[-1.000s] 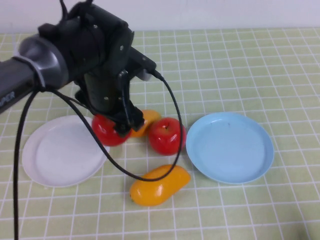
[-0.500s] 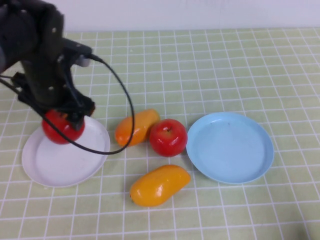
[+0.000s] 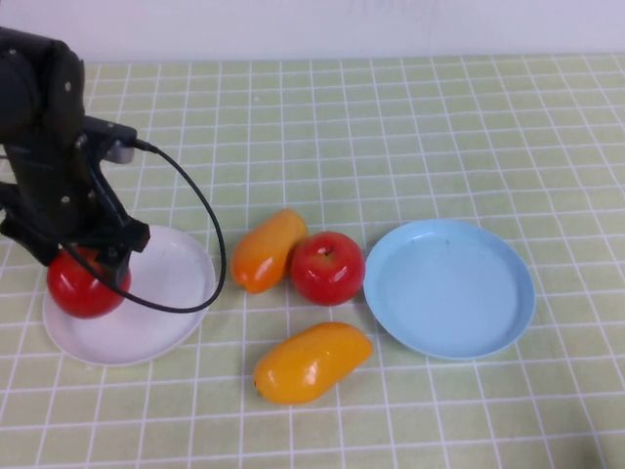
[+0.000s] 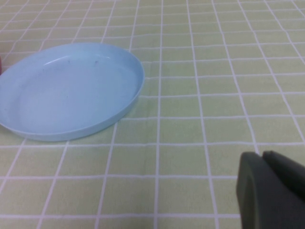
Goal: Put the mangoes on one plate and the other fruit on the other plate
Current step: Put one type of fruit in the left plate
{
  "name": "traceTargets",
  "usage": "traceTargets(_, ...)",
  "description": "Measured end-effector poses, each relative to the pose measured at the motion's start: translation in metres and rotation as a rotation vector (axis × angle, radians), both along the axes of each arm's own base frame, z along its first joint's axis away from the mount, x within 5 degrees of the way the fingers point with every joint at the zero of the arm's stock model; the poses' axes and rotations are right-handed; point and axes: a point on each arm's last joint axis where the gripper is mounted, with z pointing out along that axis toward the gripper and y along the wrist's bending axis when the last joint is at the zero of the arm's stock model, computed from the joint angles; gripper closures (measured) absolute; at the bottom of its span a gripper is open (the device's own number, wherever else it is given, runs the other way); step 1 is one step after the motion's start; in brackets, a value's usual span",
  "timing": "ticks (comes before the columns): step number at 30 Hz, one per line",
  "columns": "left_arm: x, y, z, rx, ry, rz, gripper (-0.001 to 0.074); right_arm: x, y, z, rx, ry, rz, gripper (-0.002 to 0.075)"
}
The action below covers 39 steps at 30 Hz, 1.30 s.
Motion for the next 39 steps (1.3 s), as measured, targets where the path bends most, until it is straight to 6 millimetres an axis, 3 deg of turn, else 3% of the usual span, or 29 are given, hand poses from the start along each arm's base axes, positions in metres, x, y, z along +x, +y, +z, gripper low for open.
traceTargets(5, 0.002, -0.001, -0.010, 0.004, 0.027, 0.005, 0.0071, 0.000, 0.000, 0.000, 0.000, 0.000, 0.000, 0.0742)
traceTargets(9, 0.003, -0.001, -0.009, 0.003, 0.022, 0.007, 0.0066, 0.000, 0.000, 0.000, 0.000, 0.000, 0.000, 0.0742)
traceTargets(14, 0.009, -0.005, 0.005, -0.041, -0.023, 0.016, 0.0066, 0.000, 0.000, 0.000, 0.000, 0.000, 0.000, 0.0742)
traceTargets(19, 0.010, -0.021, 0.023, -0.222, -0.045, 0.051, 0.0066, 0.000, 0.000, 0.000, 0.000, 0.000, 0.000, 0.0742)
traceTargets(23, 0.004, -0.049, 0.025, -0.314, -0.029, -0.030, 0.0066, 0.000, 0.000, 0.000, 0.000, 0.000, 0.000, 0.0742)
traceTargets(33, -0.033, -0.169, 0.028, -0.336, -0.233, -0.562, 0.0066, 0.000, 0.000, 0.000, 0.000, 0.000, 0.000, 0.0742)
traceTargets(39, -0.047, -0.200, 0.017, -0.217, -0.272, -0.707, 0.0066, 0.000, 0.000, 0.000, 0.000, 0.000, 0.000, 0.0742)
